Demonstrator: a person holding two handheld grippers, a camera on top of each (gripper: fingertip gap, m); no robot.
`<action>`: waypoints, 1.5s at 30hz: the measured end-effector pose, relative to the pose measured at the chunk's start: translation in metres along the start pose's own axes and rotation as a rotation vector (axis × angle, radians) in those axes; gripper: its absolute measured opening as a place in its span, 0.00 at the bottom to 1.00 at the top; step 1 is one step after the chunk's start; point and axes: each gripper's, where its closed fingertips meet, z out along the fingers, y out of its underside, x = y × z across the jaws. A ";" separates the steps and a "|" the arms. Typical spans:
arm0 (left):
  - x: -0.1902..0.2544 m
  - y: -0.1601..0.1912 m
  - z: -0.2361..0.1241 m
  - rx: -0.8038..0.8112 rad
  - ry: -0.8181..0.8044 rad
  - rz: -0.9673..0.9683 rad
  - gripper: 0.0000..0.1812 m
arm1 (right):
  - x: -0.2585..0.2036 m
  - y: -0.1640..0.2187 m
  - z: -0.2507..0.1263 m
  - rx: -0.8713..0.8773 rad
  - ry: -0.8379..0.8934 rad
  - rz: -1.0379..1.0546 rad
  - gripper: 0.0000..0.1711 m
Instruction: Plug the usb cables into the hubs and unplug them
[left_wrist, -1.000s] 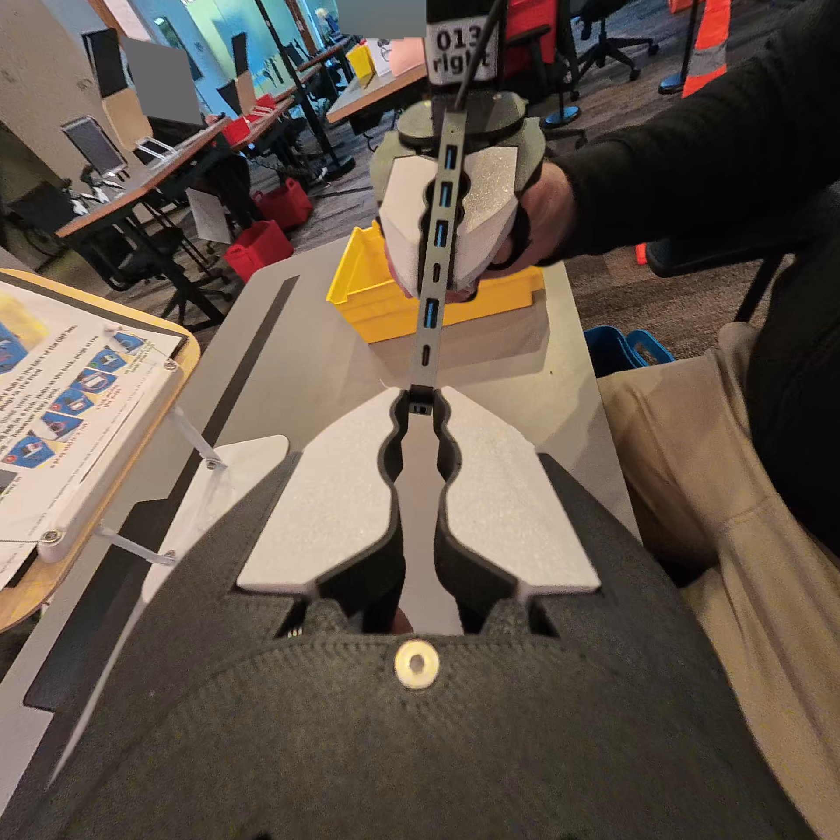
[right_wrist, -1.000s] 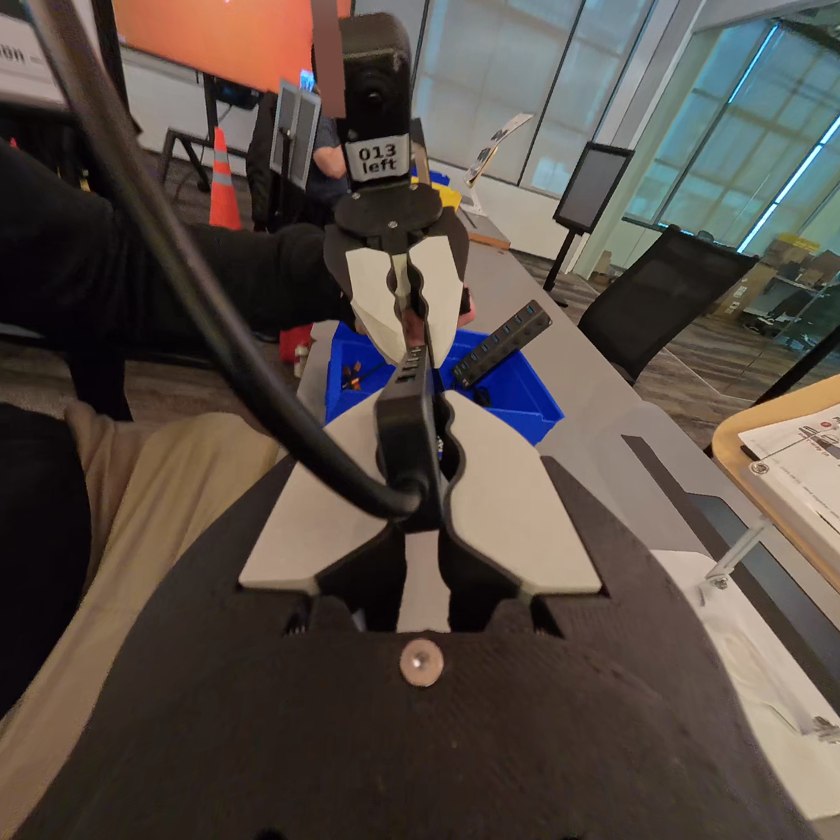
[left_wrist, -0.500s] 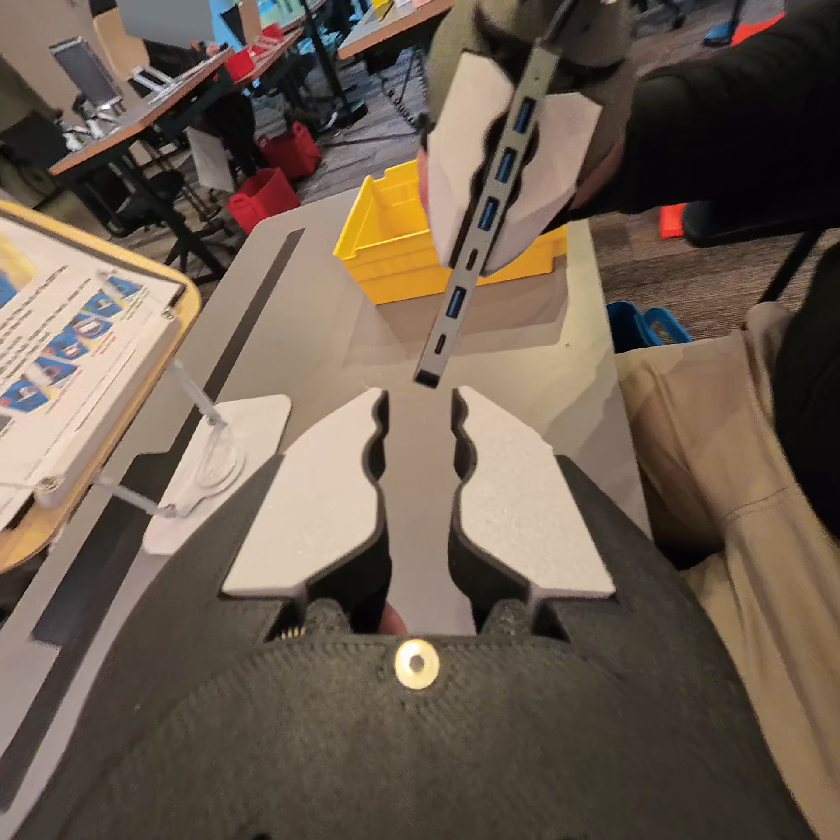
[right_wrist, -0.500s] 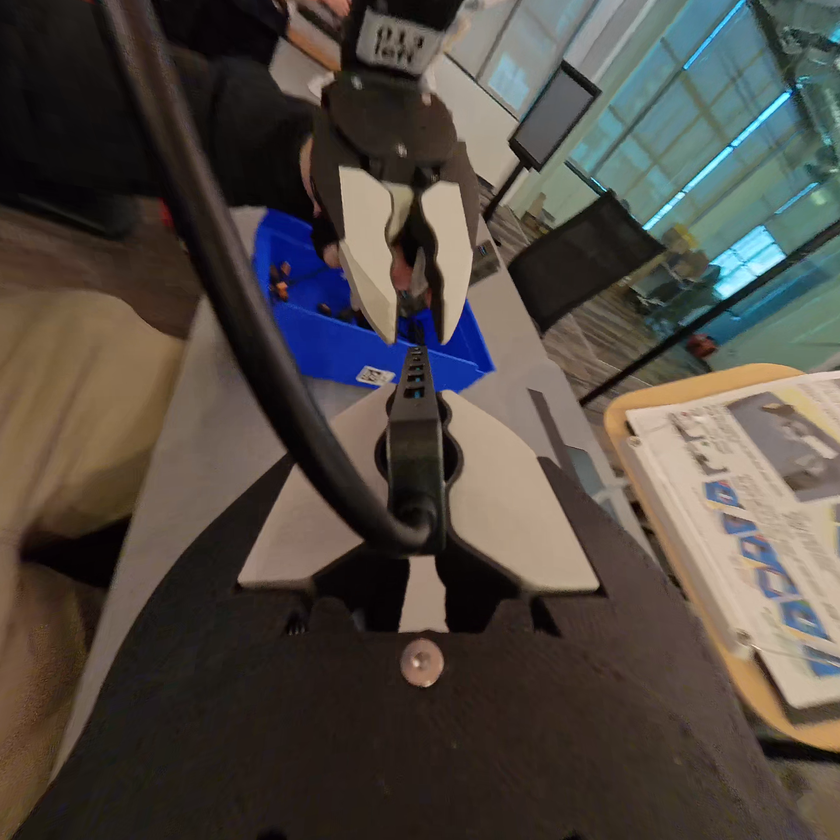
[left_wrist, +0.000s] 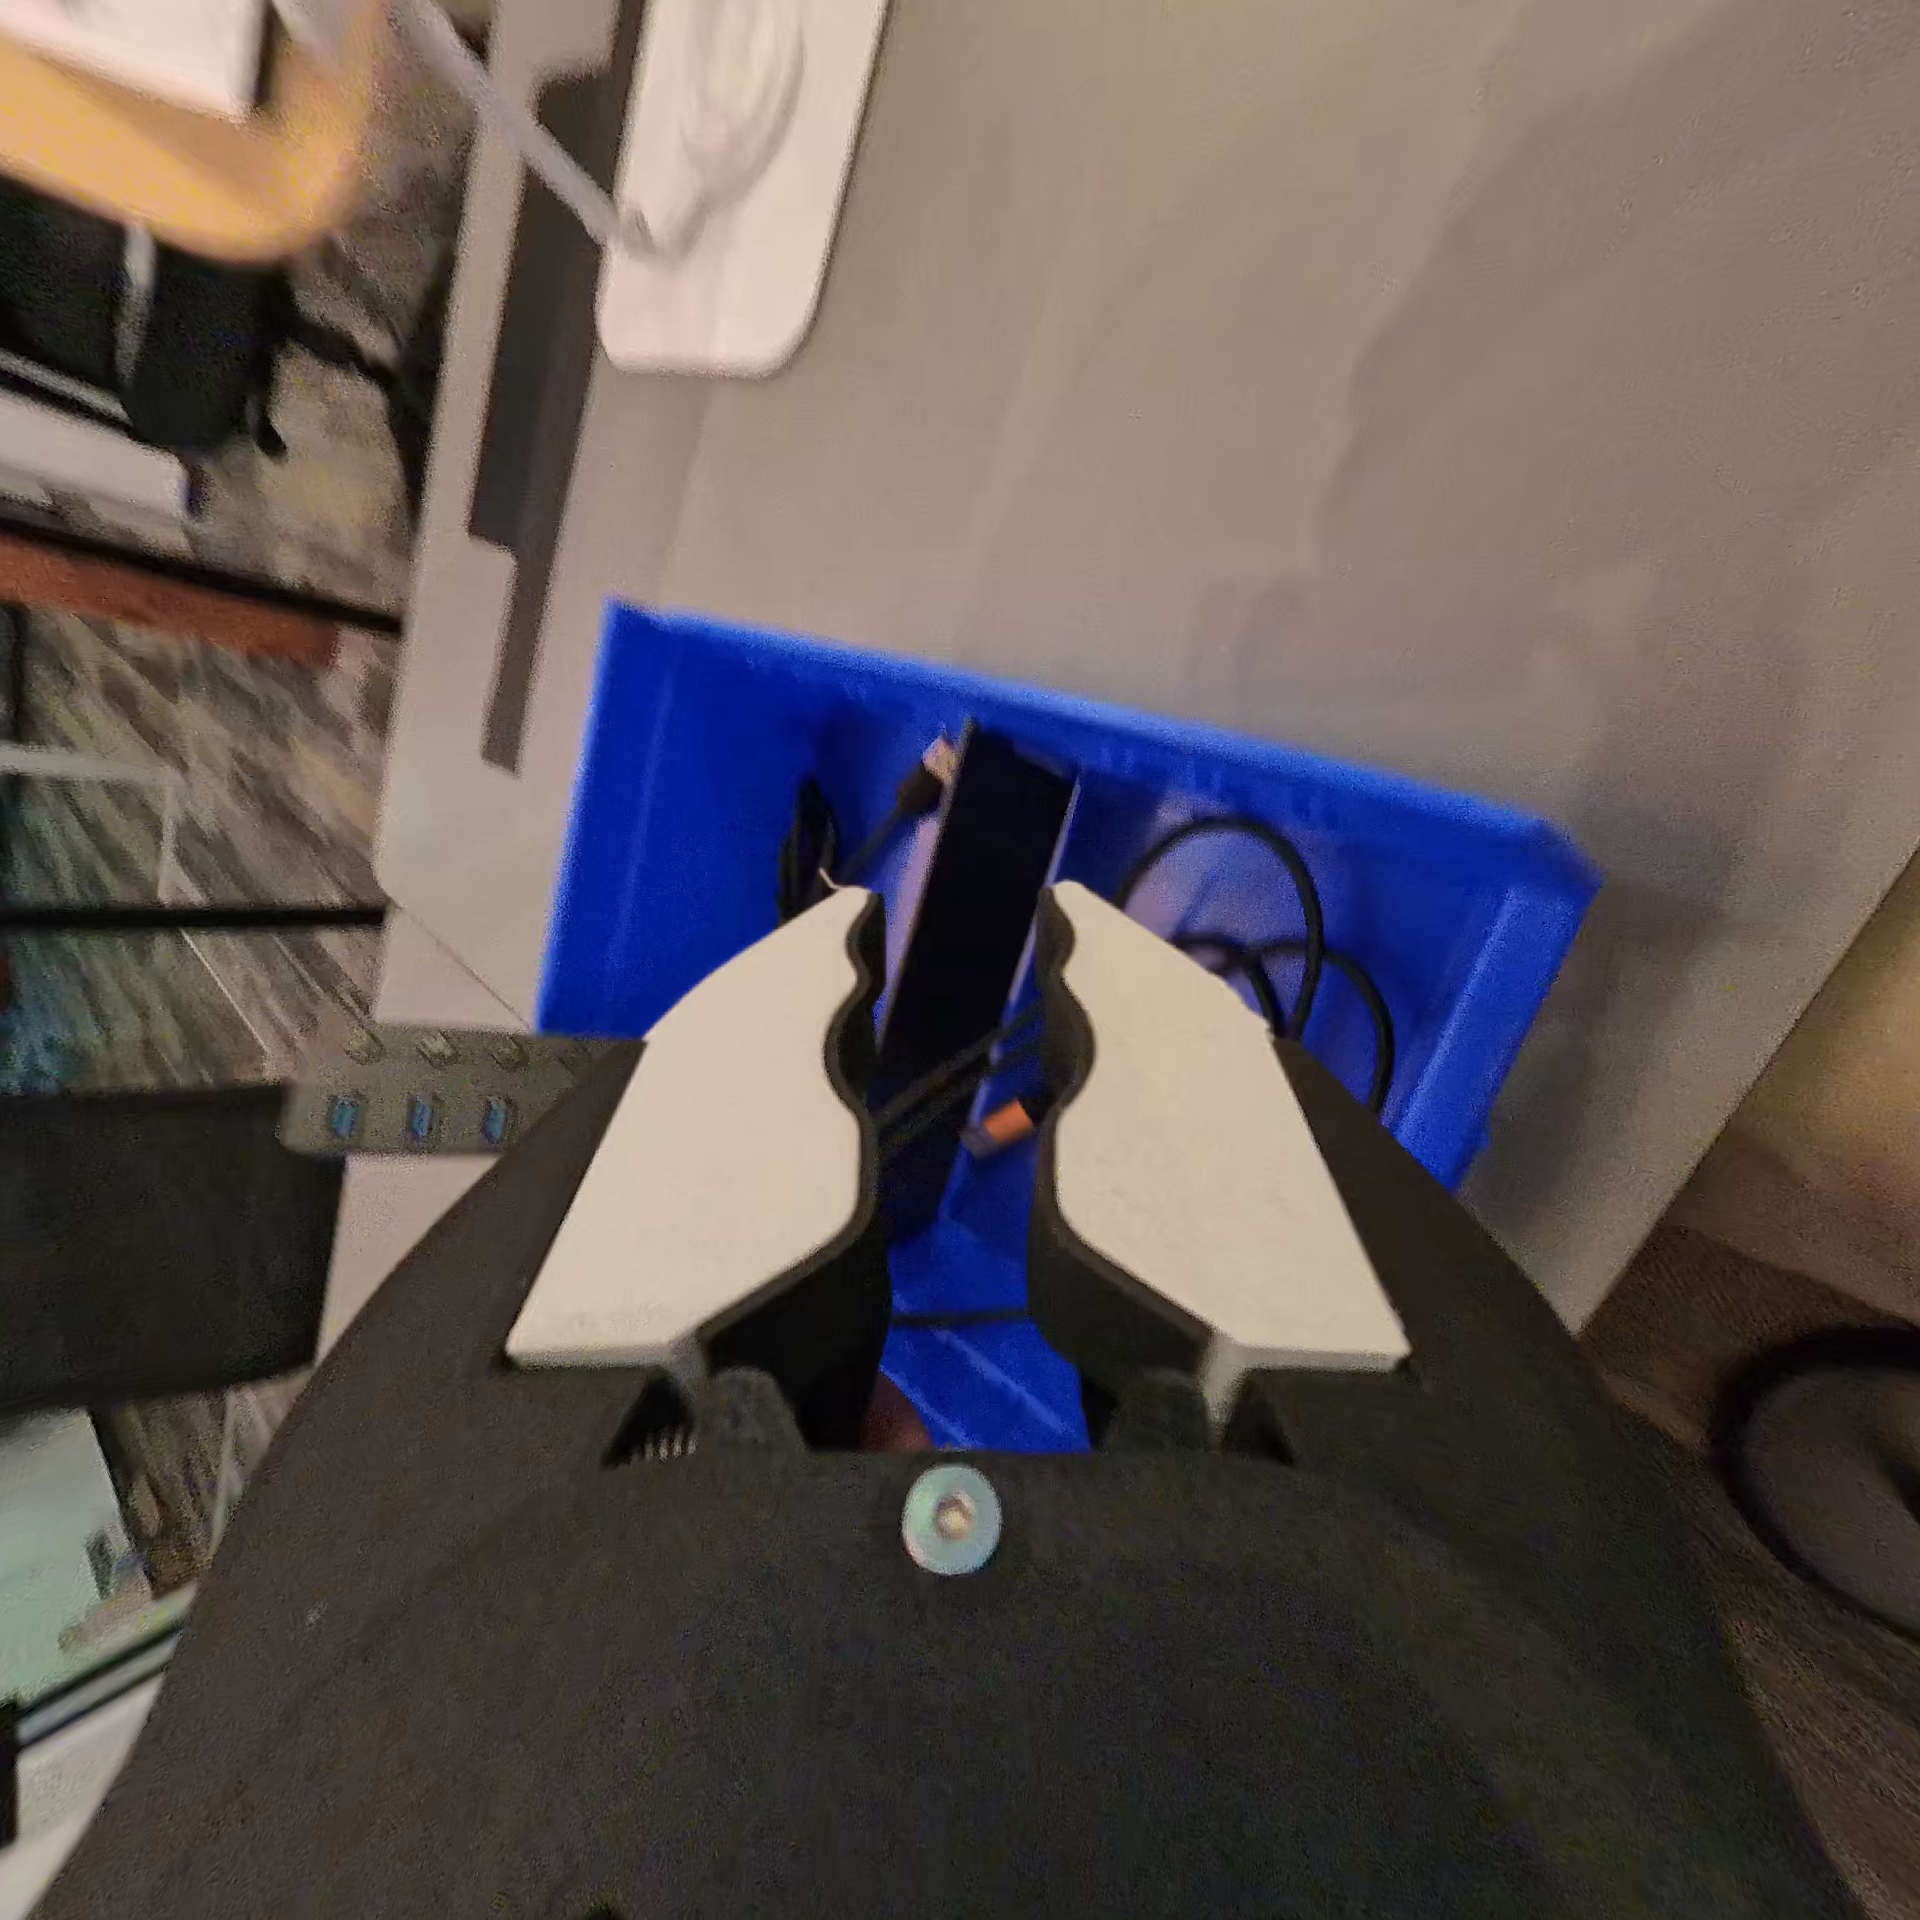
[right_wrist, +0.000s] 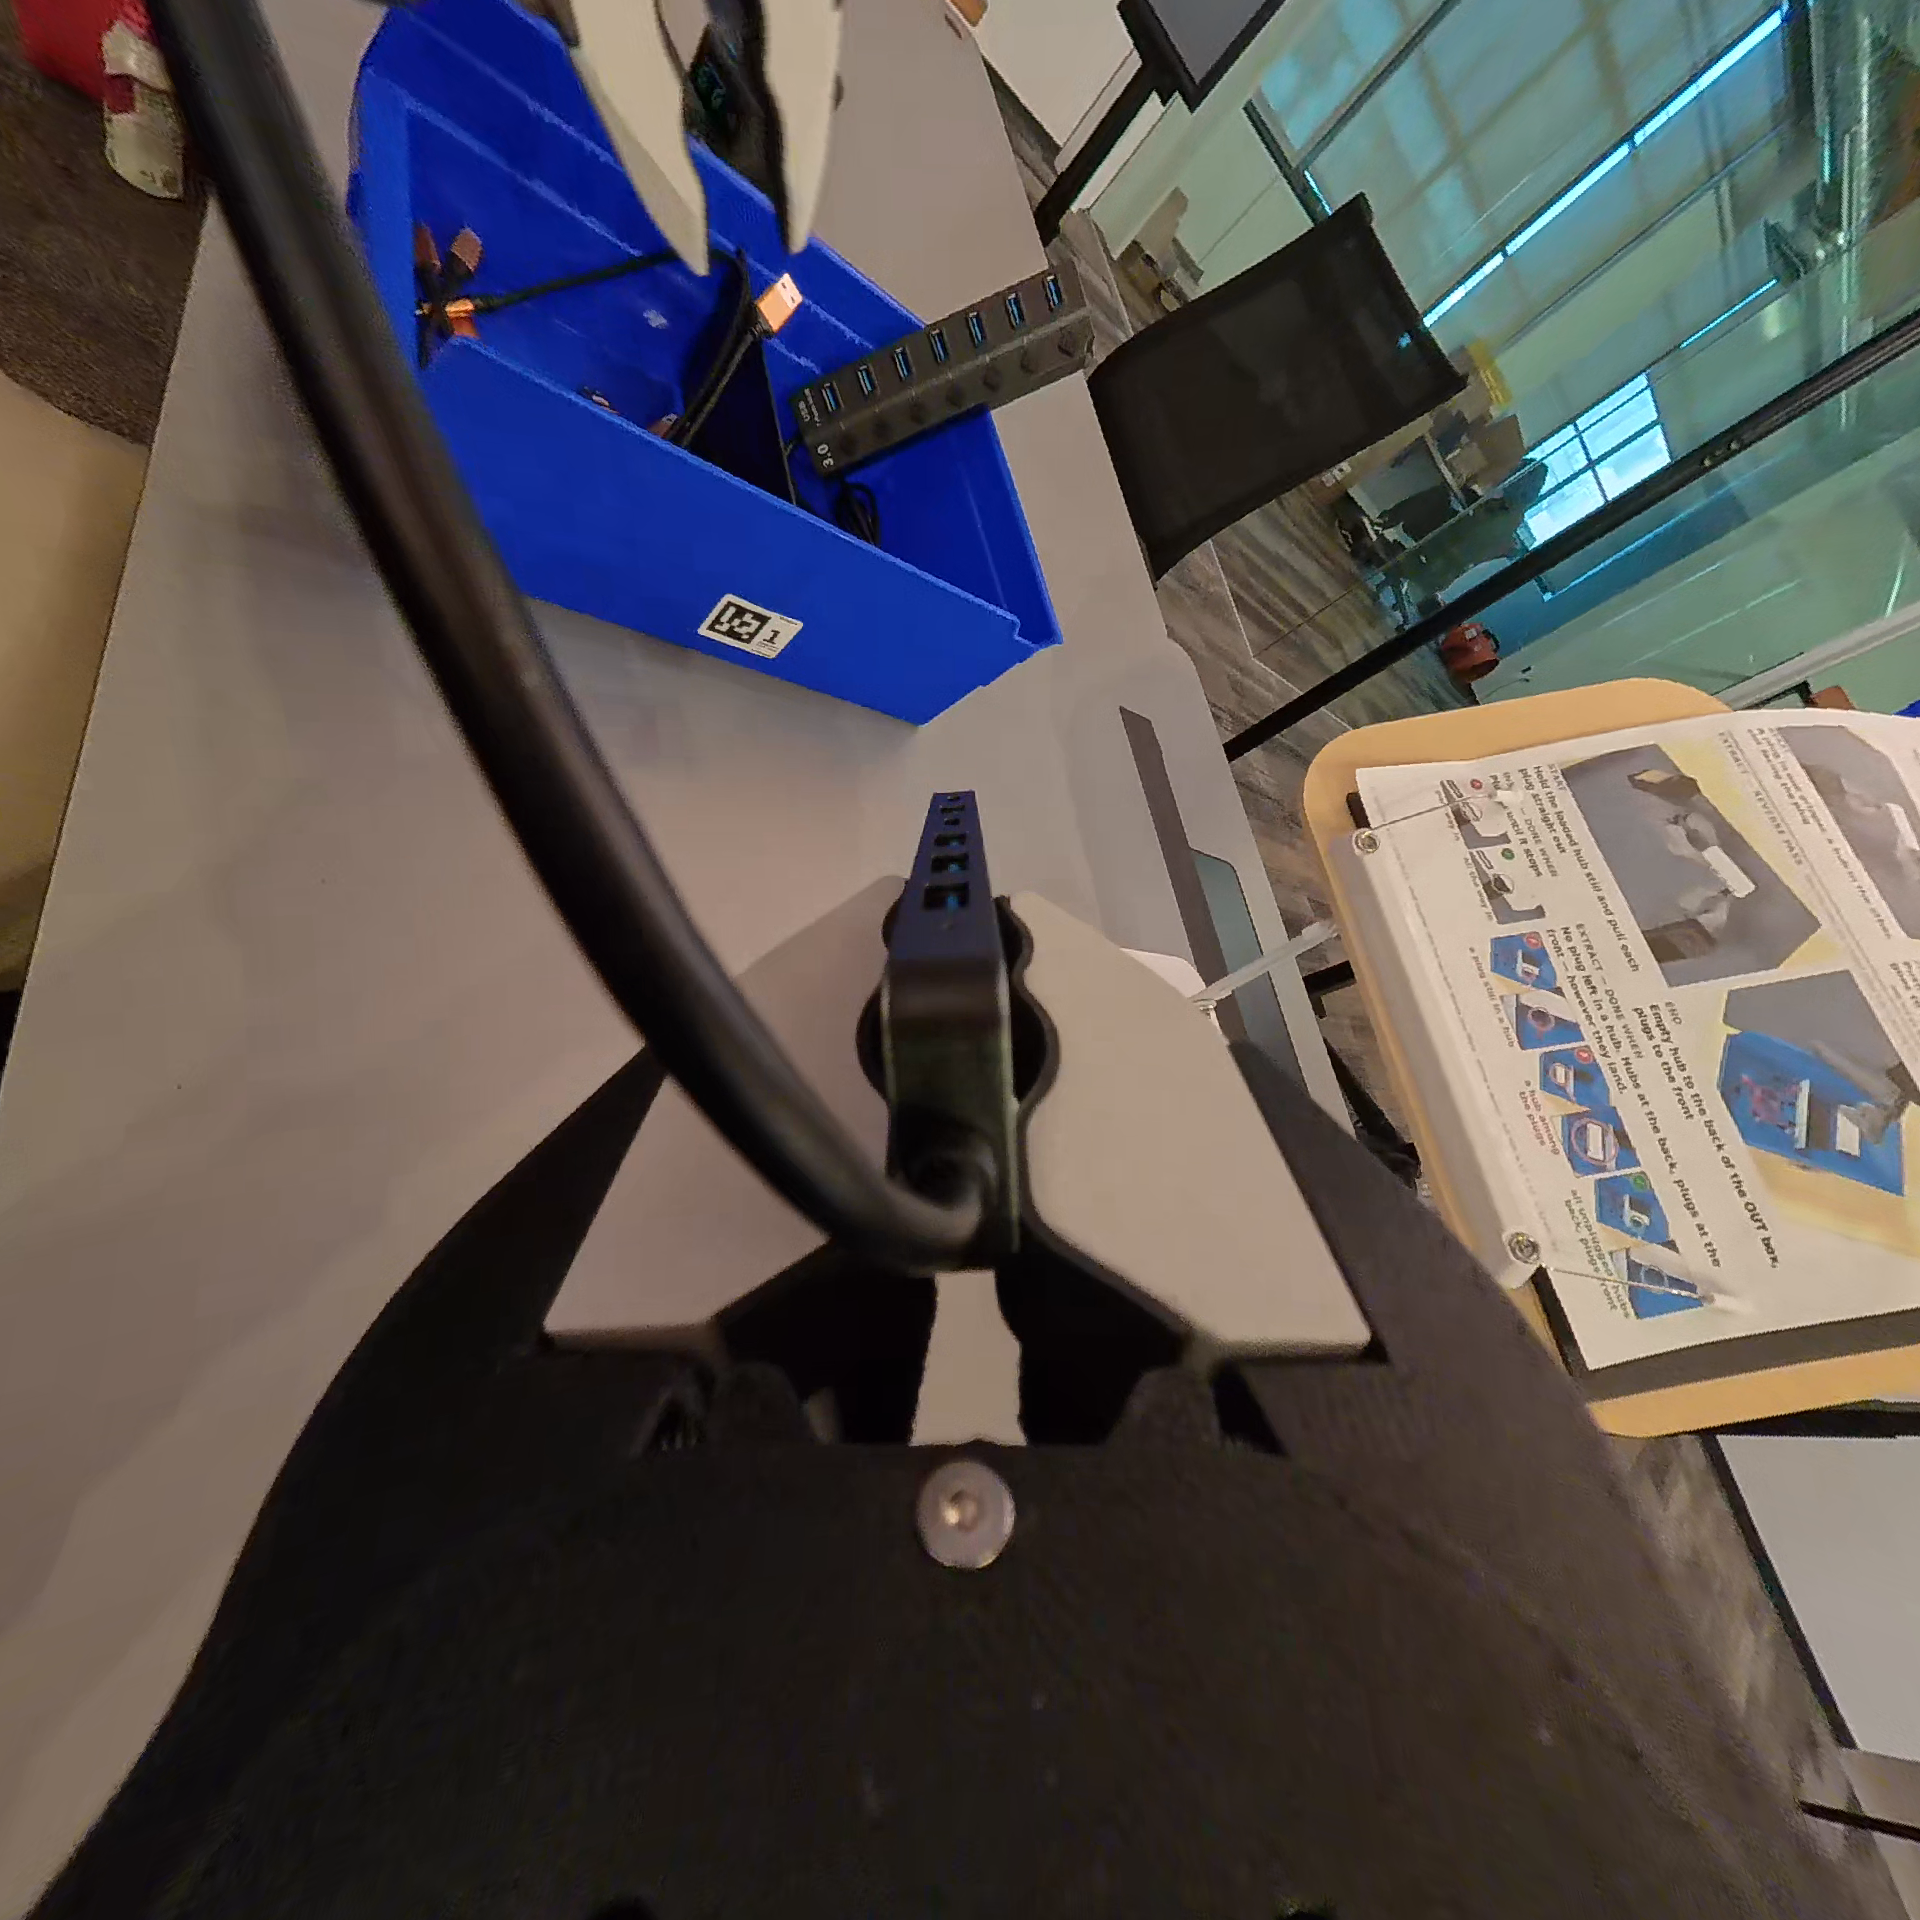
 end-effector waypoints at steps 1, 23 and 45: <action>0.004 0.016 0.006 -0.056 0.011 -0.016 0.16 | 0.000 0.001 0.000 -0.002 0.001 0.002 0.07; 0.041 0.143 0.079 -0.633 0.037 -0.273 0.10 | -0.001 0.012 0.005 -0.025 -0.003 0.027 0.07; -0.029 0.028 -0.009 0.027 -0.406 -0.044 0.04 | 0.005 0.016 0.003 -0.024 0.015 0.051 0.07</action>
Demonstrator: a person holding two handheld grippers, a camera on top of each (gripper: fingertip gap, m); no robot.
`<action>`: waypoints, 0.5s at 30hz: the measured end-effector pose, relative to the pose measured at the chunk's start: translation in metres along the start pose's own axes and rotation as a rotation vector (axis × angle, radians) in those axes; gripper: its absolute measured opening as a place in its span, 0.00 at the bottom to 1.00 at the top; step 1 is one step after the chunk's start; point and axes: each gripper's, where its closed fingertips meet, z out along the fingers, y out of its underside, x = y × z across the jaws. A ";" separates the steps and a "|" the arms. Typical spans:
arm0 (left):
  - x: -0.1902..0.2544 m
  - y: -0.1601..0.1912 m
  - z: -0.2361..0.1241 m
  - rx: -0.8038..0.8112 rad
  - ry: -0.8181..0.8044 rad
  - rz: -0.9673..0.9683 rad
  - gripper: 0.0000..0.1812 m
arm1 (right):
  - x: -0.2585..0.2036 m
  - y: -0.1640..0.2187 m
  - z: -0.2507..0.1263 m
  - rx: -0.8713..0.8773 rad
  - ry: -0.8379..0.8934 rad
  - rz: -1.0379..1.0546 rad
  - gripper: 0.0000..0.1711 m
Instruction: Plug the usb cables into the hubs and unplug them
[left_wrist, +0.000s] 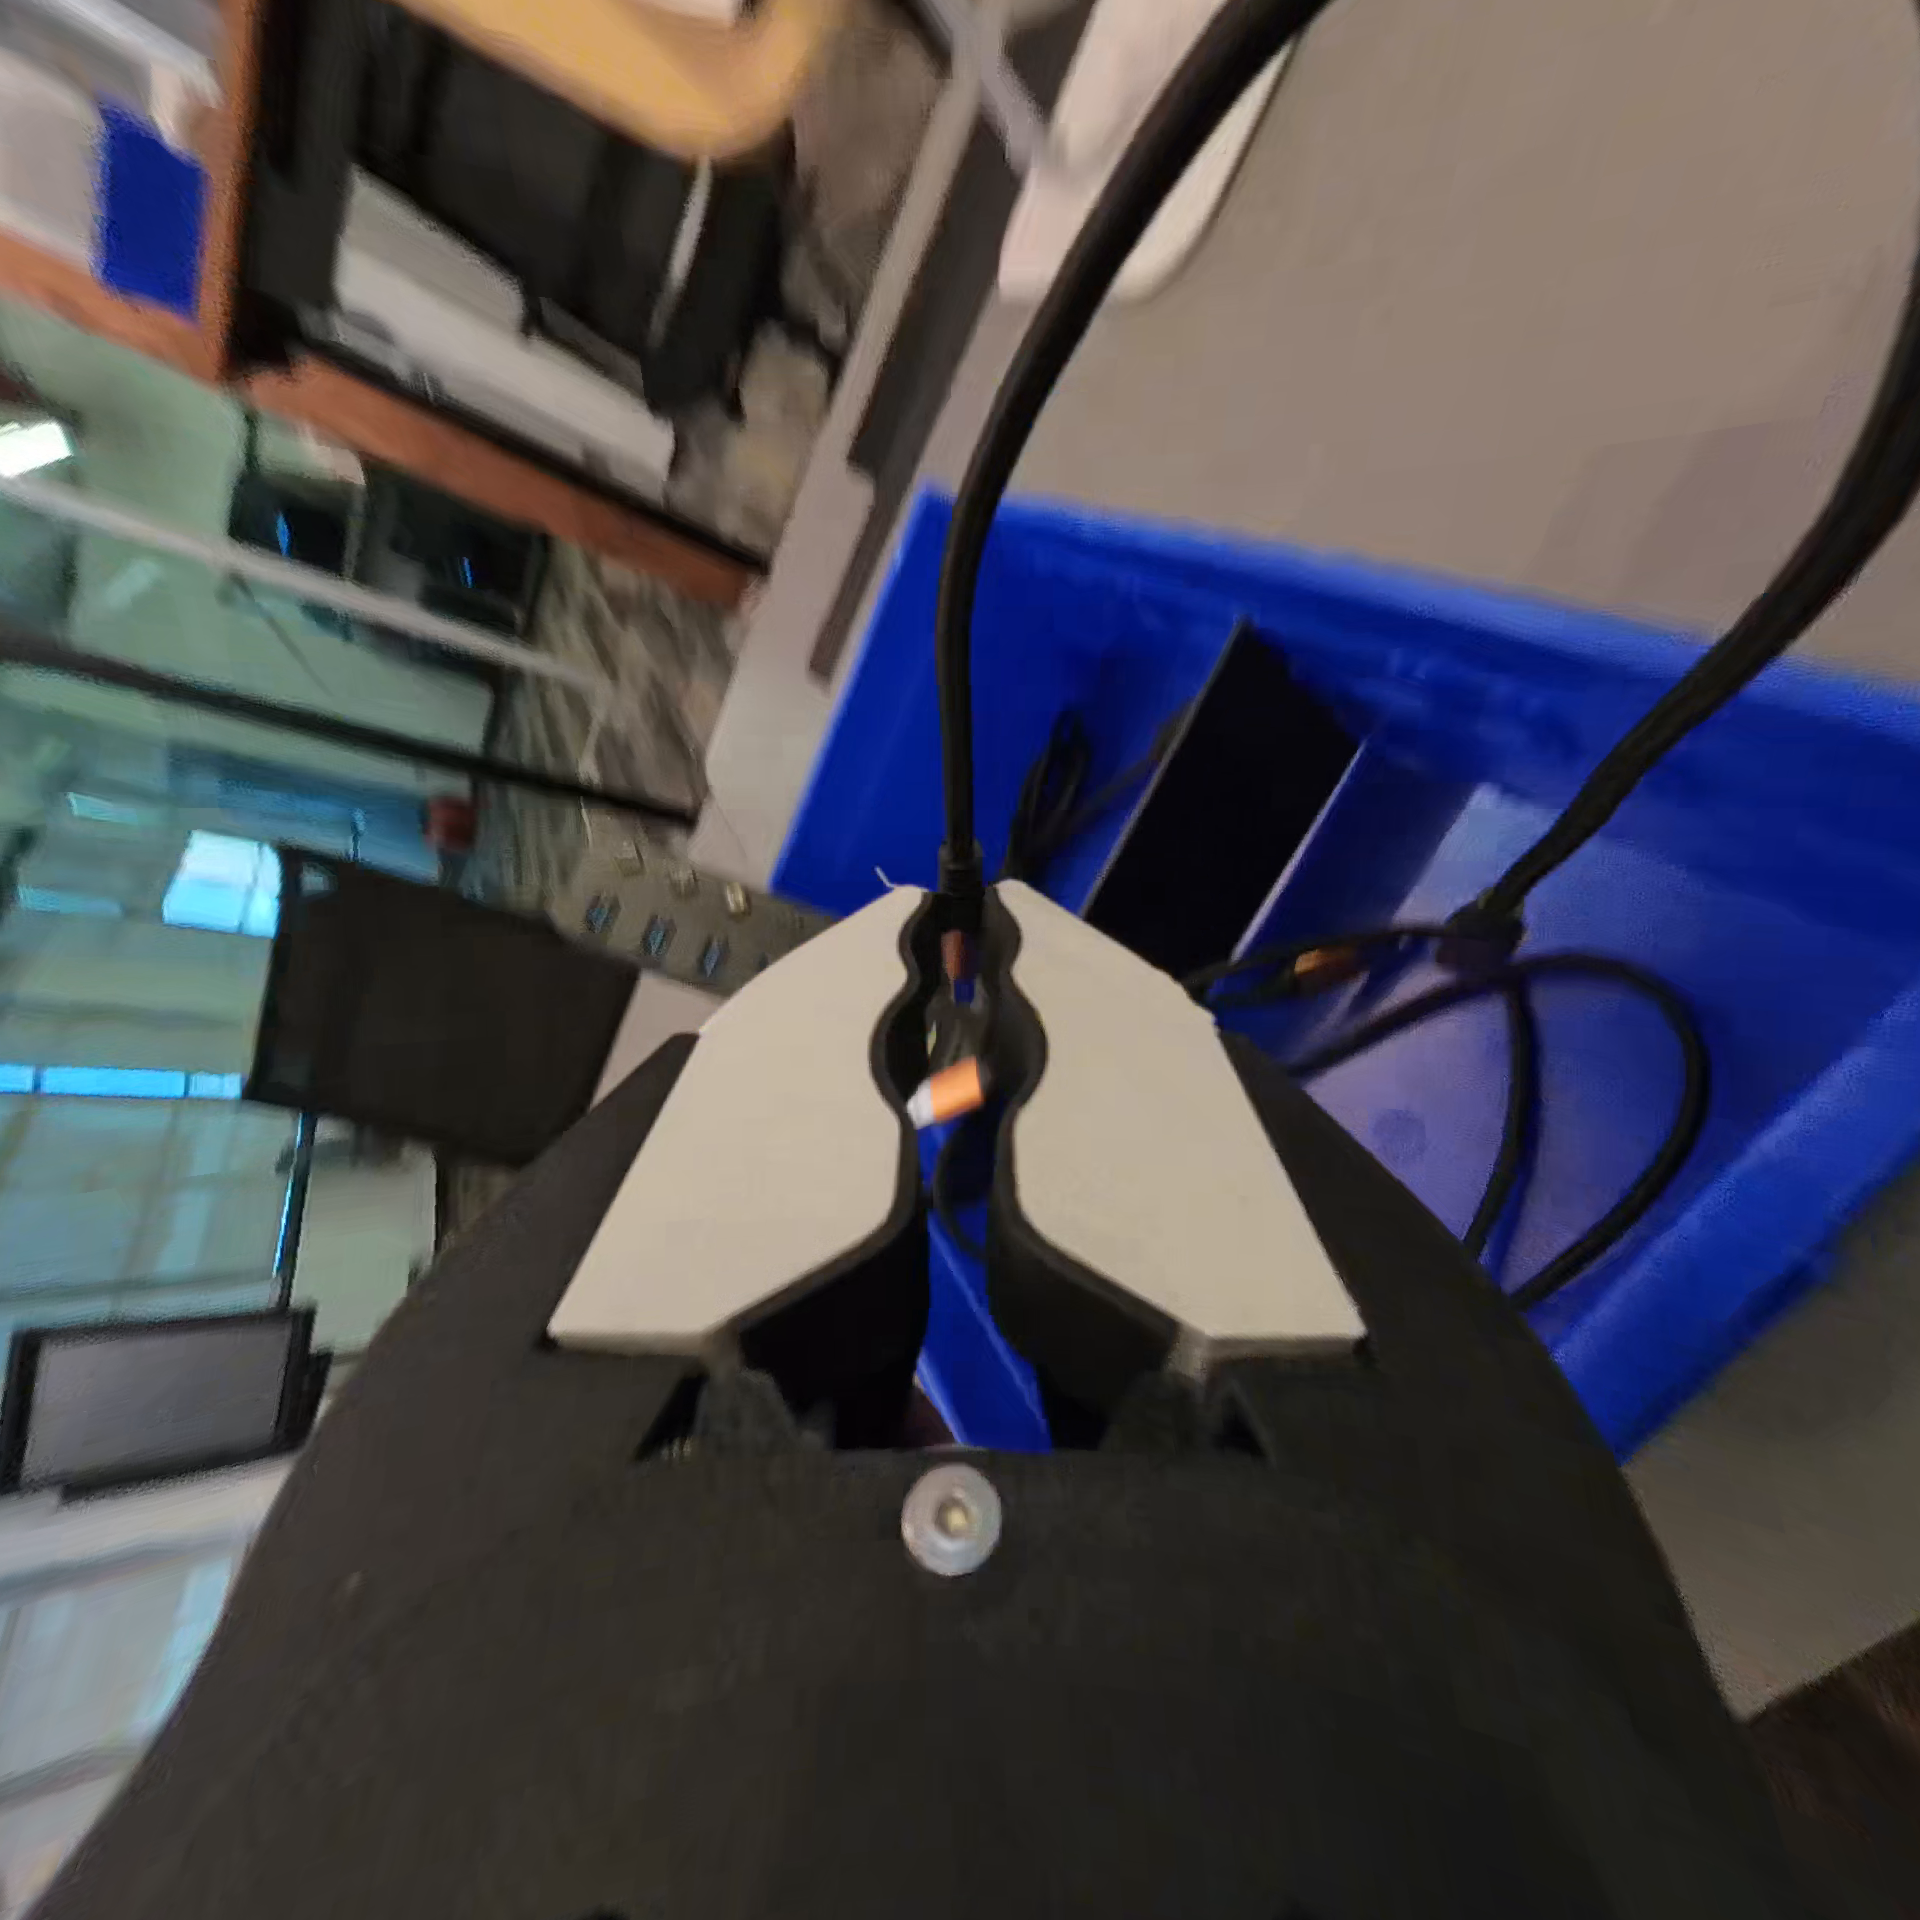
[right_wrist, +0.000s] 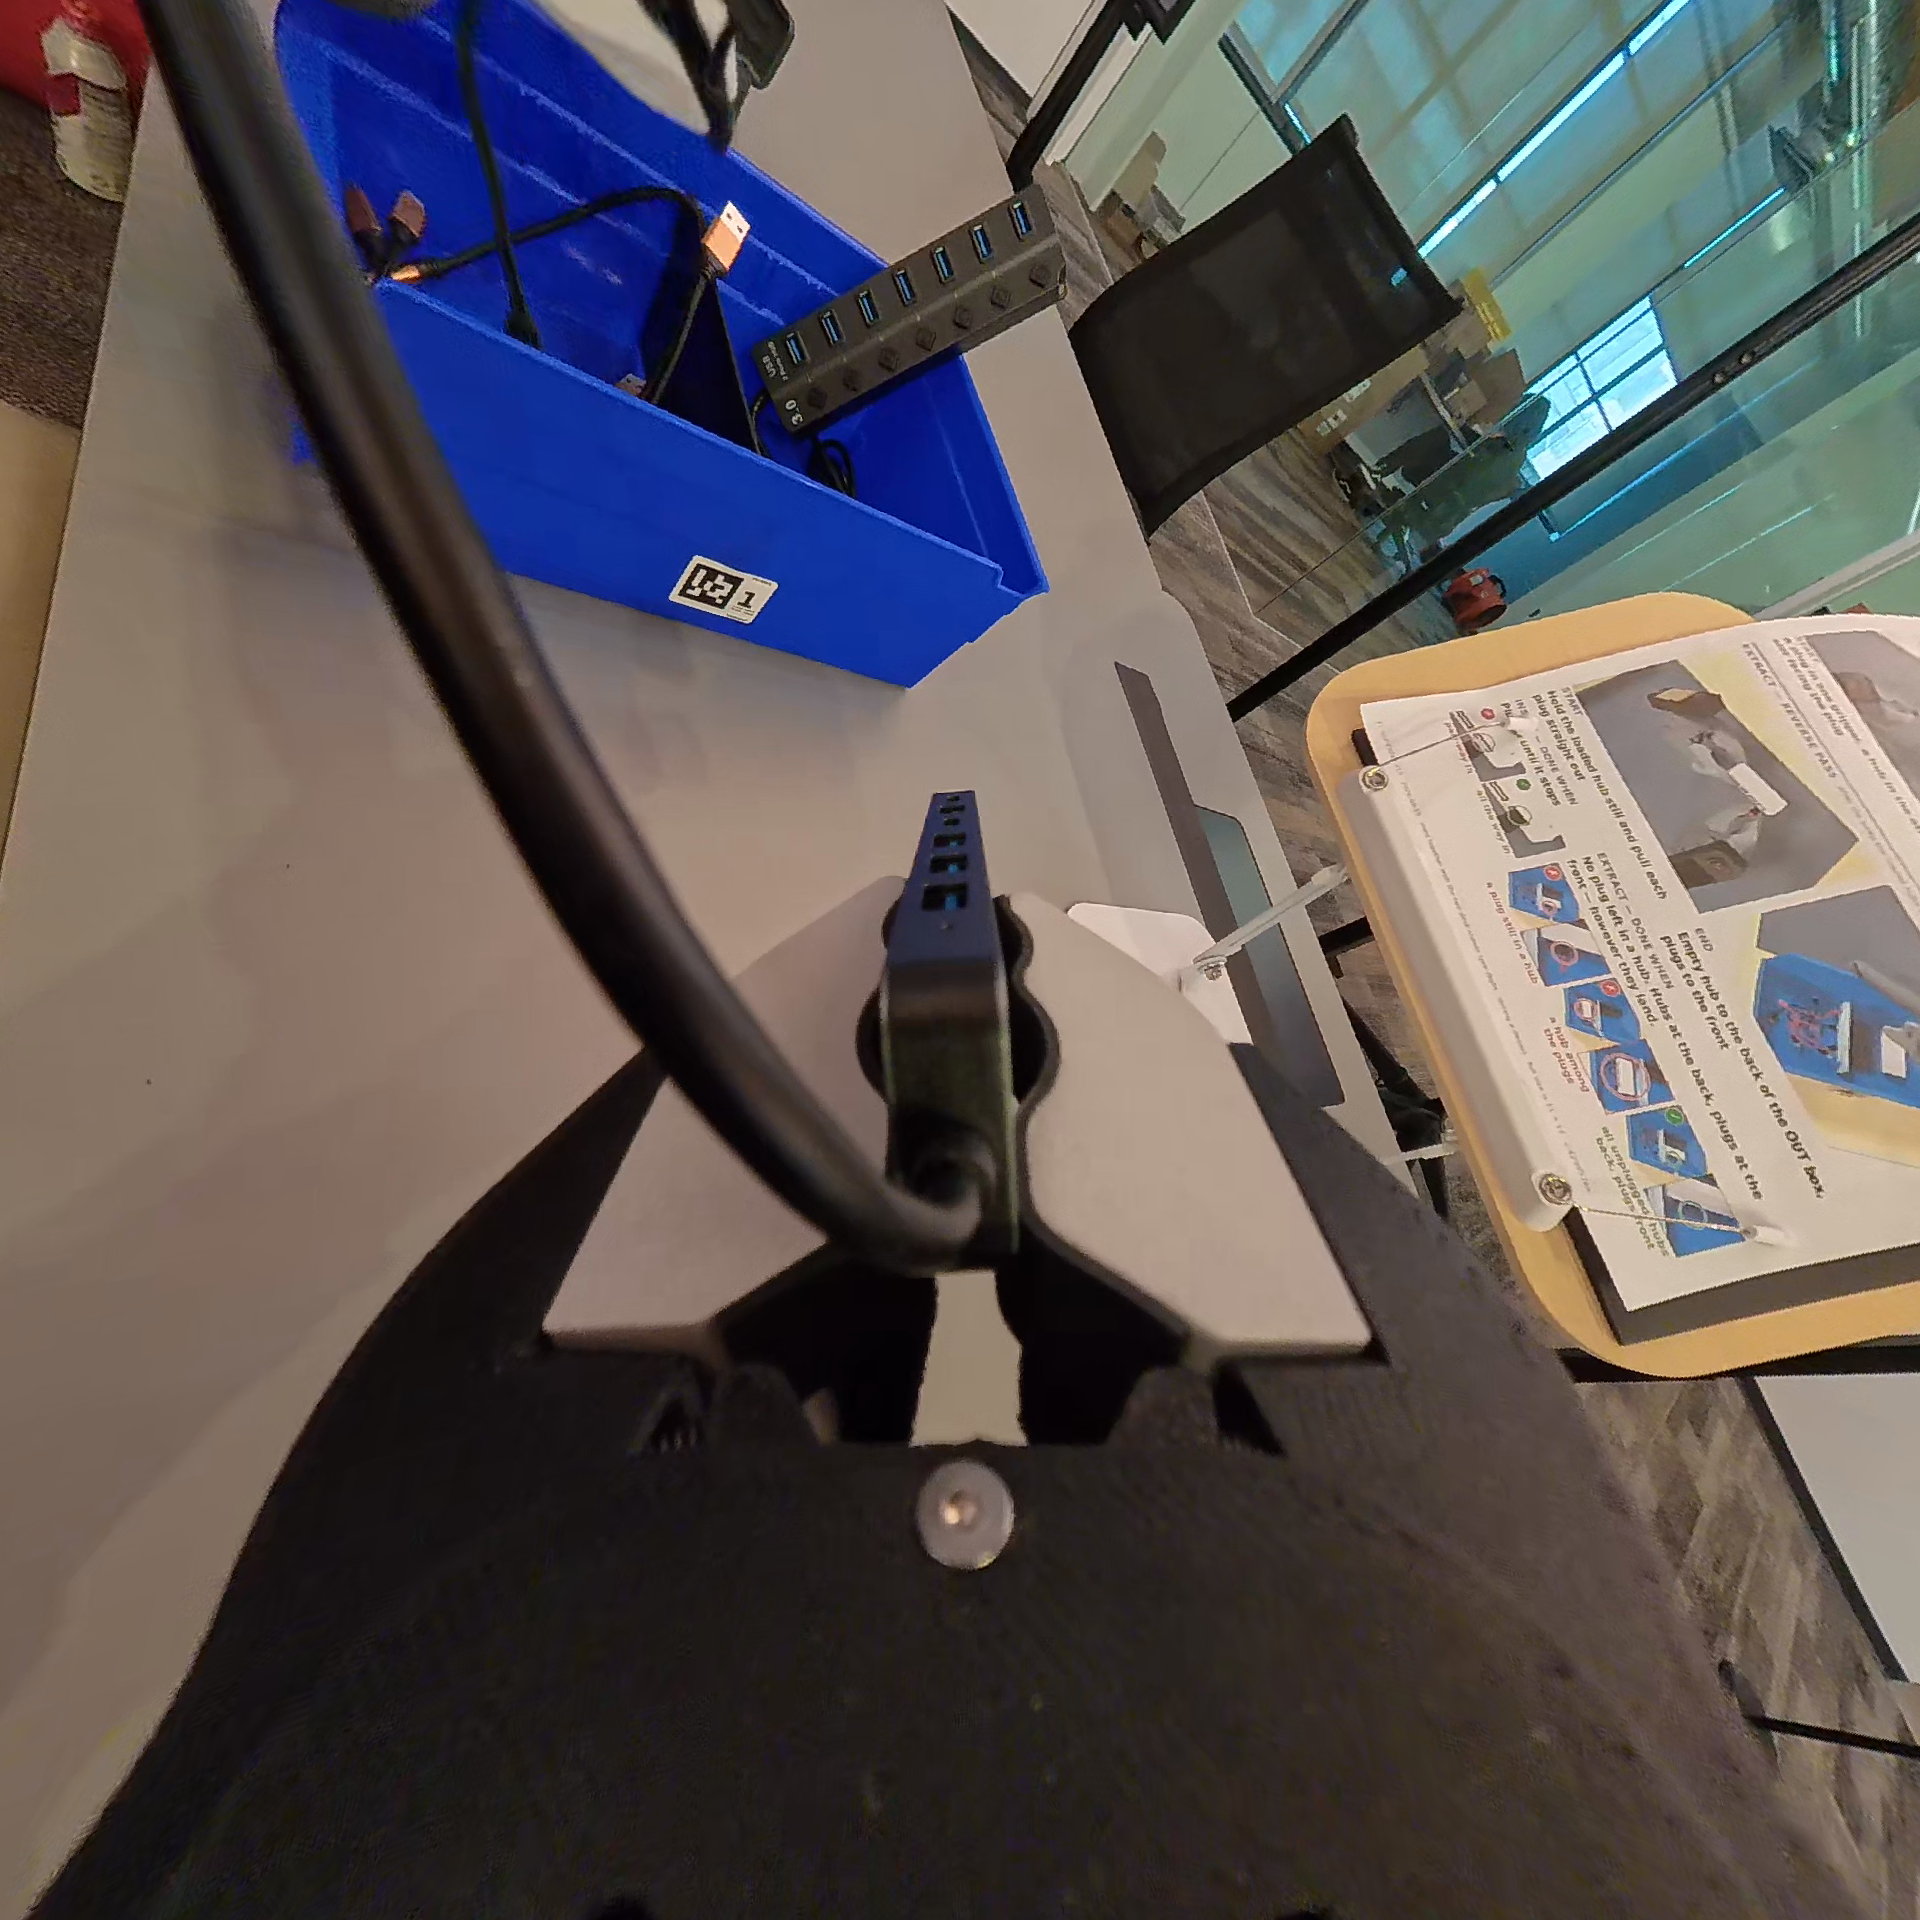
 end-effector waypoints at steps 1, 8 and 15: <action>-0.002 -0.015 -0.006 0.069 -0.005 0.001 0.04 | 0.000 0.000 0.000 -0.001 0.001 -0.001 0.07; -0.007 -0.113 -0.048 0.446 0.014 0.010 0.04 | -0.001 0.000 -0.001 -0.003 0.000 -0.020 0.07; 0.006 -0.193 -0.079 0.719 0.120 0.011 0.04 | -0.002 -0.001 -0.001 0.002 -0.005 -0.028 0.08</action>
